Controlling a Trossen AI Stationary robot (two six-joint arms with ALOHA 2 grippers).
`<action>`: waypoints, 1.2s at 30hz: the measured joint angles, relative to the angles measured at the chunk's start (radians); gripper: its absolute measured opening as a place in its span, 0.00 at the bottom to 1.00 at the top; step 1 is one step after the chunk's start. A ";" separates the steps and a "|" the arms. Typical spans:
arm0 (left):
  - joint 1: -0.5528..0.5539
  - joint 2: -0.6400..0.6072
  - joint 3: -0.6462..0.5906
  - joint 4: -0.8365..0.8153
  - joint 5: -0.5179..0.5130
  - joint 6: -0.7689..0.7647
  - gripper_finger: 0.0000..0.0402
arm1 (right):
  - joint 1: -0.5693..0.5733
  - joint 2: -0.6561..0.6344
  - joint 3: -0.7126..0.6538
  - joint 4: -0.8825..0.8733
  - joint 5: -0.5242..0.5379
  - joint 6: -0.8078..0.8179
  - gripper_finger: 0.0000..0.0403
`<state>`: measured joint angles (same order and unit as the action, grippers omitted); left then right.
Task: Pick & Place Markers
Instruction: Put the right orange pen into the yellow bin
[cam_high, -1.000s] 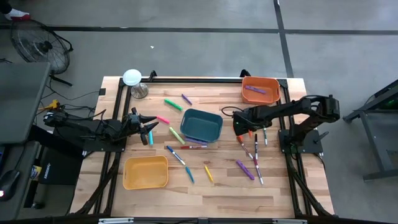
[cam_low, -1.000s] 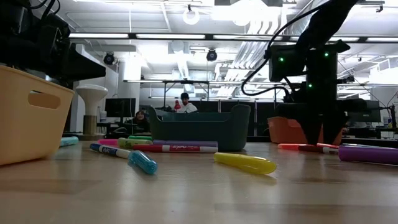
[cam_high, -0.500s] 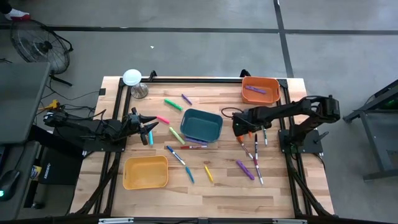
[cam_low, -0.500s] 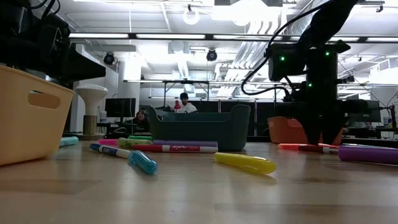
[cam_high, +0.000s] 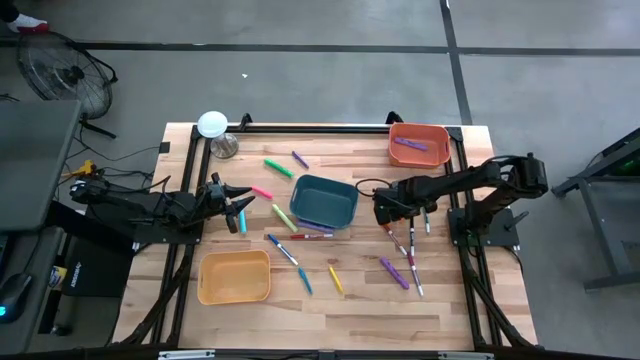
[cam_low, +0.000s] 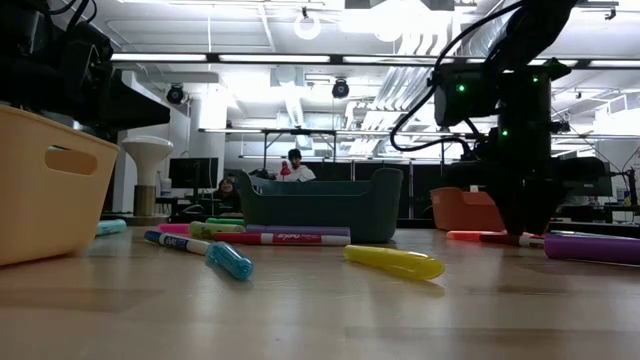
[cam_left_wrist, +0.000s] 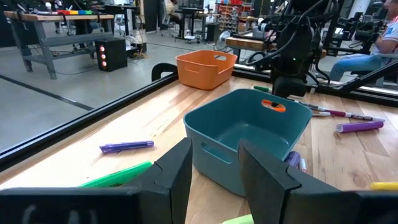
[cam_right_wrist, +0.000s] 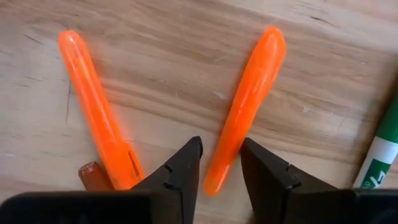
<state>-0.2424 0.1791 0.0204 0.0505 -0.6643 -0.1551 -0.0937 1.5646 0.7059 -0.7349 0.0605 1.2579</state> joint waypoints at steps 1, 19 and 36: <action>0.000 0.000 0.000 0.000 0.000 0.000 0.32 | 0.000 0.000 0.000 0.000 -0.001 0.000 0.23; 0.000 0.000 0.000 0.002 0.003 -0.008 0.32 | -0.004 -0.013 0.000 -0.012 -0.002 -0.092 0.06; 0.000 0.000 0.000 0.135 0.026 0.038 0.32 | -0.097 -0.267 -0.003 0.016 0.198 -0.324 0.05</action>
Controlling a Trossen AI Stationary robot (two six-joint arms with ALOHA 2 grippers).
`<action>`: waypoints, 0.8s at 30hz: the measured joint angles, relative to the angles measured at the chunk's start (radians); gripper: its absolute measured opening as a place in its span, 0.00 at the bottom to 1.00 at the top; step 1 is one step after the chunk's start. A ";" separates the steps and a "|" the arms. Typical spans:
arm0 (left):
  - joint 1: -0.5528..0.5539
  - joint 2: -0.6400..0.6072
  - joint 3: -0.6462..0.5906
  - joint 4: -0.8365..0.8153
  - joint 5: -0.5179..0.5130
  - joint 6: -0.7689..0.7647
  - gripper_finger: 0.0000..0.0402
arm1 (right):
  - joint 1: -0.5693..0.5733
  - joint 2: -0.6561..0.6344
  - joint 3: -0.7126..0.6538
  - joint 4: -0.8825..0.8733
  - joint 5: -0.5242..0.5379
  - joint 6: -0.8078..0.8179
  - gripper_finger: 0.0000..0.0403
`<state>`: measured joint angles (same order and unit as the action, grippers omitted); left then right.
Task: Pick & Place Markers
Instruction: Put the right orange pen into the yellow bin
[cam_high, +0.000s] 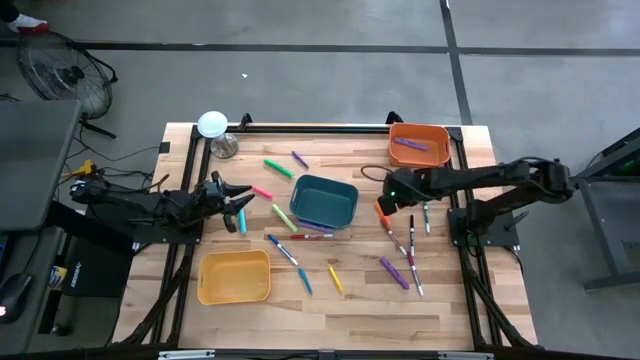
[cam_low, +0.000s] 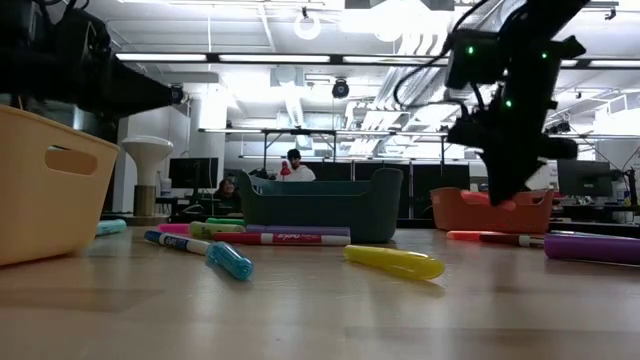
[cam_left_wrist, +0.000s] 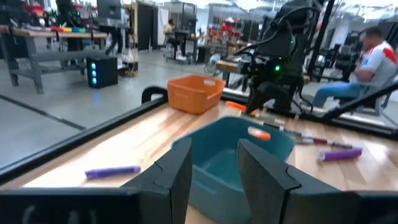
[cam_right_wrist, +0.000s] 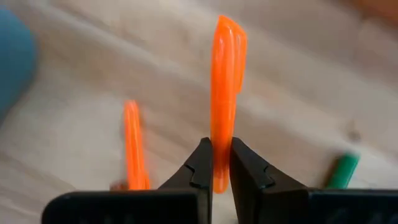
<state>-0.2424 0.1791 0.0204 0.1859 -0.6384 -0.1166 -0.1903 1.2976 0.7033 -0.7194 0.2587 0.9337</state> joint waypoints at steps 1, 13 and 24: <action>0.000 0.000 0.000 0.014 0.000 0.008 0.32 | -0.005 -0.020 0.000 0.020 0.015 -0.030 0.05; 0.000 0.025 0.000 0.184 0.000 0.065 0.32 | -0.023 -0.077 0.003 0.662 -0.026 -0.578 0.05; 0.062 0.249 0.038 0.368 0.105 0.095 0.32 | -0.024 0.101 0.004 1.144 -0.185 -0.817 0.05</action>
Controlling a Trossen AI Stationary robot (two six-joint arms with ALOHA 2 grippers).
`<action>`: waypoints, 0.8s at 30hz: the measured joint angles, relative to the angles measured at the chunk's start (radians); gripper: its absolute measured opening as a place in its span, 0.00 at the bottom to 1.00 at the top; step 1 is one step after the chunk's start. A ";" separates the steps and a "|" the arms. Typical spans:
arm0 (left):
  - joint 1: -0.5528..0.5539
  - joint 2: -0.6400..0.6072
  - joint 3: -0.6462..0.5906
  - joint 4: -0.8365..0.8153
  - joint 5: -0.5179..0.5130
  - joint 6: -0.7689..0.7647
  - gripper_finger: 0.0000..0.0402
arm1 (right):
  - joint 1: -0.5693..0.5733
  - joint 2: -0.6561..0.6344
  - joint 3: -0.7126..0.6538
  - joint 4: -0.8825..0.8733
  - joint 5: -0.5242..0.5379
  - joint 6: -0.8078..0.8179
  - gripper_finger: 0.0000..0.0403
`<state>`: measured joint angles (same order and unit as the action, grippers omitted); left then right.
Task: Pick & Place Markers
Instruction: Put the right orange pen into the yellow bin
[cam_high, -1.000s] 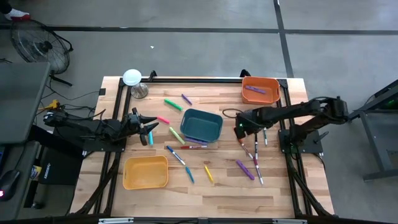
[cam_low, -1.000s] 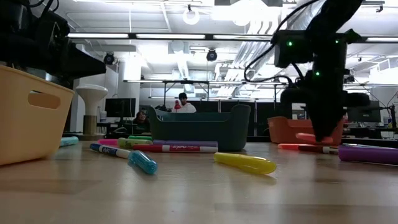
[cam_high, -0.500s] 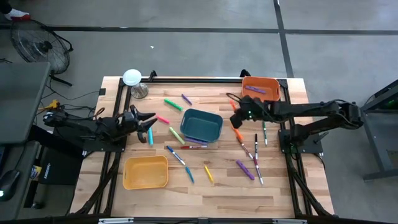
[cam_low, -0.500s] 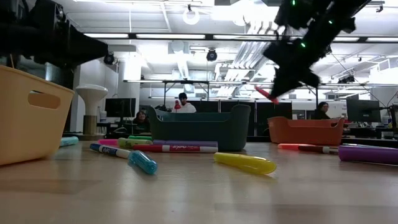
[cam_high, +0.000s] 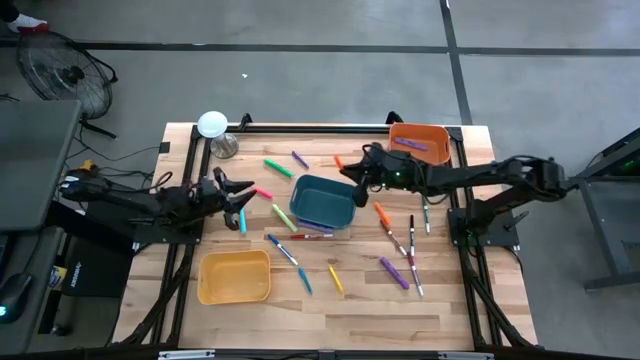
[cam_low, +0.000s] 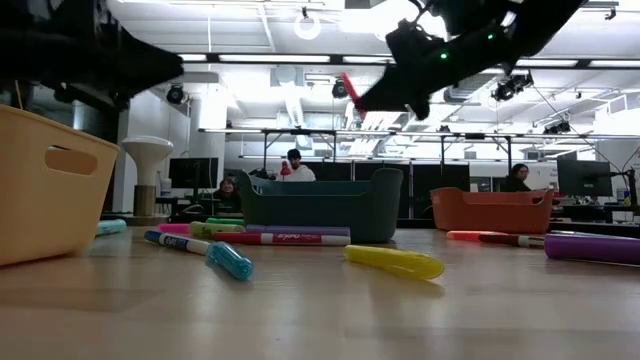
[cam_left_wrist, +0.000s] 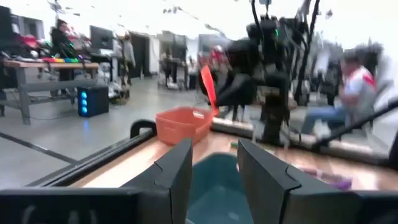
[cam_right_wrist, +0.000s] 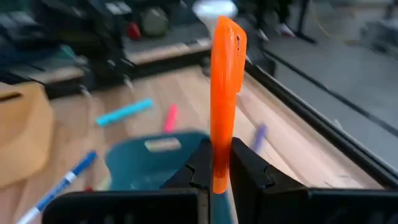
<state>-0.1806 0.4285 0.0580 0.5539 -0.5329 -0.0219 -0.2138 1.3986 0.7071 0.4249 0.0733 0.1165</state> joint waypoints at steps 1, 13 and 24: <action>0.023 0.034 0.022 0.004 0.032 -0.001 0.32 | 0.001 0.022 0.000 0.053 -0.021 -0.014 0.05; 0.358 0.489 0.229 0.190 0.528 -0.035 0.32 | 0.041 0.145 0.150 0.136 -0.142 -0.233 0.05; 0.431 0.808 0.447 0.261 0.726 -0.017 0.32 | 0.039 0.180 0.173 0.125 -0.158 -0.256 0.05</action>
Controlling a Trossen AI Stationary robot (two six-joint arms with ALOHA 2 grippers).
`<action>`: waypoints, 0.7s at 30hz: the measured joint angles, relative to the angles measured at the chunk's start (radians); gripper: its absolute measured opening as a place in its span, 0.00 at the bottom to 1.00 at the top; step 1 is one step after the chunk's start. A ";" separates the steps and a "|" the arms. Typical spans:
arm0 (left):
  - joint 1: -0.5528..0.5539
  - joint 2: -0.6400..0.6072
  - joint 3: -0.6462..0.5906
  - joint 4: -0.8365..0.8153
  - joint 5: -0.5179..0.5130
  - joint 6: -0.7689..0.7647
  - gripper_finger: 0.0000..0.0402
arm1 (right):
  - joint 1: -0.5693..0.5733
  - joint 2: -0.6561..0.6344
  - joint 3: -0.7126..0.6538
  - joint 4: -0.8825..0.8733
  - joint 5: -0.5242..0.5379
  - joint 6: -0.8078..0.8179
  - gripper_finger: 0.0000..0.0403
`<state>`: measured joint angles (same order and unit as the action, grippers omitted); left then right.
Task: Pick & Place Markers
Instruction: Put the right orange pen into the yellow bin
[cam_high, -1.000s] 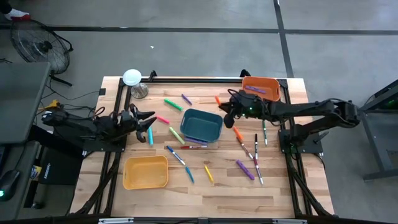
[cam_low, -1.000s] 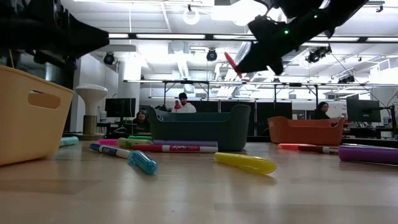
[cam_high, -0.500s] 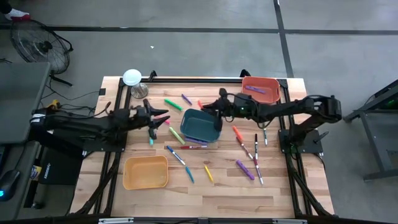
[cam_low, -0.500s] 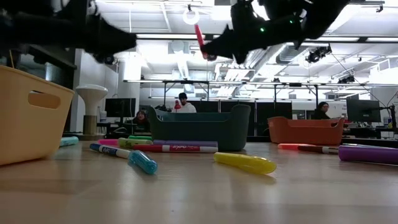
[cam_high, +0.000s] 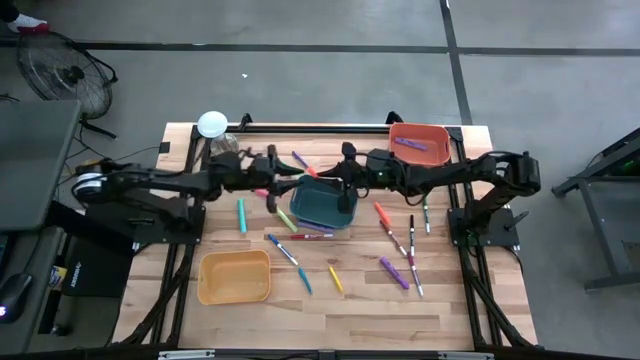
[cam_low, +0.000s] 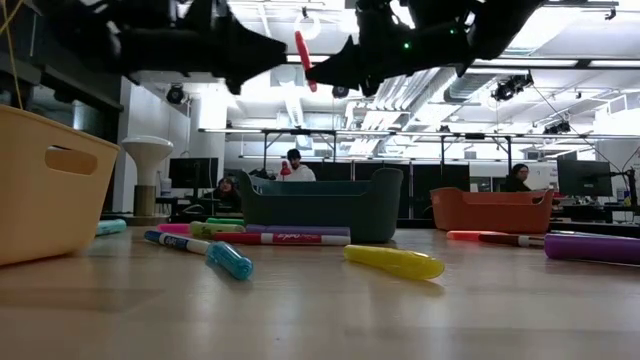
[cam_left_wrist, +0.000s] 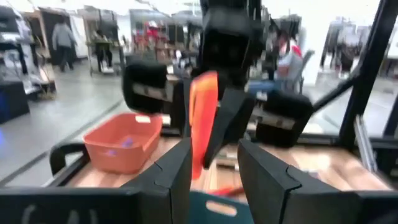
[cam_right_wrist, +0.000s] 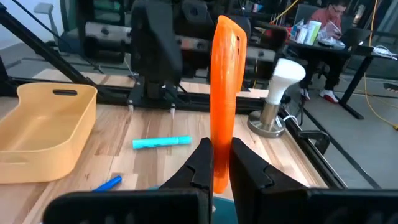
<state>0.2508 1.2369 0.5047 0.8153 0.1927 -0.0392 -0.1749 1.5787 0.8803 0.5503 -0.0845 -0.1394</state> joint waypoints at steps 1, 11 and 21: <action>-0.001 0.021 0.013 -0.008 0.001 0.004 0.32 | 0.000 0.000 0.000 0.000 0.000 0.000 0.05; -0.002 0.149 0.137 0.003 0.039 0.016 0.32 | 0.008 0.000 0.000 -0.031 -0.004 0.006 0.05; -0.002 0.146 0.151 -0.038 0.069 0.039 0.12 | 0.013 0.000 0.000 -0.049 0.003 0.011 0.05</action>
<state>0.2493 1.3832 0.6559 0.7776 0.2619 0.0003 -0.1623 1.5791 0.8803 0.5016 -0.0811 -0.1287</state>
